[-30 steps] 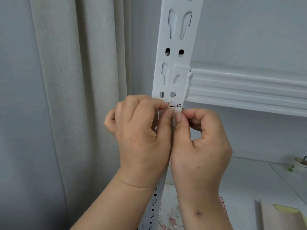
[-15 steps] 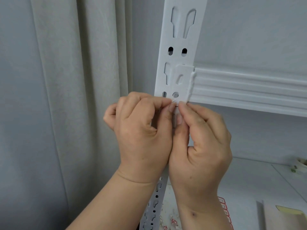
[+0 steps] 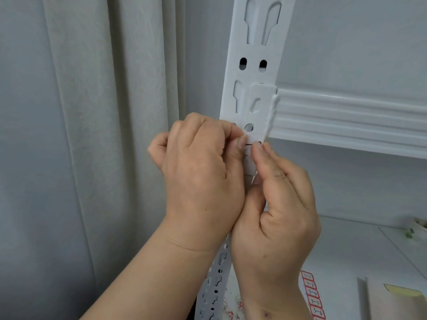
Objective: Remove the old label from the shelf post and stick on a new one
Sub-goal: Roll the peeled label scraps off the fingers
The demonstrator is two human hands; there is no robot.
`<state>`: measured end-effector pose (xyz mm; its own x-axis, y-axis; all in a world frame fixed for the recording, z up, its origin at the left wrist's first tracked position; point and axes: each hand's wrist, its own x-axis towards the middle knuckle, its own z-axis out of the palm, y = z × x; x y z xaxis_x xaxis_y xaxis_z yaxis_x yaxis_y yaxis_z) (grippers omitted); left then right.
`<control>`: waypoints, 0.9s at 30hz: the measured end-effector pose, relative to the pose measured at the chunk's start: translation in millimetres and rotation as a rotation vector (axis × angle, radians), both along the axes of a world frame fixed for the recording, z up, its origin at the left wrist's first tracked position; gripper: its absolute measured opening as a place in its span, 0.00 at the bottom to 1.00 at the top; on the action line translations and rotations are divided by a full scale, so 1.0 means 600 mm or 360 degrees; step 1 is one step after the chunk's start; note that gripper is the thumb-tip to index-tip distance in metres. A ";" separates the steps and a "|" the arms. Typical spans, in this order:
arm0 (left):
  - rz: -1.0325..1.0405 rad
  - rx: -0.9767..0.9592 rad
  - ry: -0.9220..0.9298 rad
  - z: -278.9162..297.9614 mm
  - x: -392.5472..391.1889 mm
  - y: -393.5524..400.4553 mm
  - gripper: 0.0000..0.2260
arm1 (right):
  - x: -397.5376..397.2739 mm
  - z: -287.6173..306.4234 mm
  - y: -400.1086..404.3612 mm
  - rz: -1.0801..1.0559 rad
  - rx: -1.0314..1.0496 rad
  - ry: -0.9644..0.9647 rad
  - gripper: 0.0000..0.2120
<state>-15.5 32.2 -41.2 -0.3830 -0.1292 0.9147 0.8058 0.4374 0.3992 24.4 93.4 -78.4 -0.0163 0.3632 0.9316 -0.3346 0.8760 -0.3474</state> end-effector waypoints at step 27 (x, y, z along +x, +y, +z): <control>-0.0004 -0.0056 -0.0134 0.001 0.005 -0.002 0.03 | 0.012 -0.002 -0.003 0.0096 -0.0101 -0.0145 0.21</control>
<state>-12.6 31.1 -40.5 -0.4592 -0.0965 0.8831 0.7710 0.4504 0.4502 31.5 91.6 -79.7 -0.1234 0.4174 0.9003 -0.3503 0.8305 -0.4330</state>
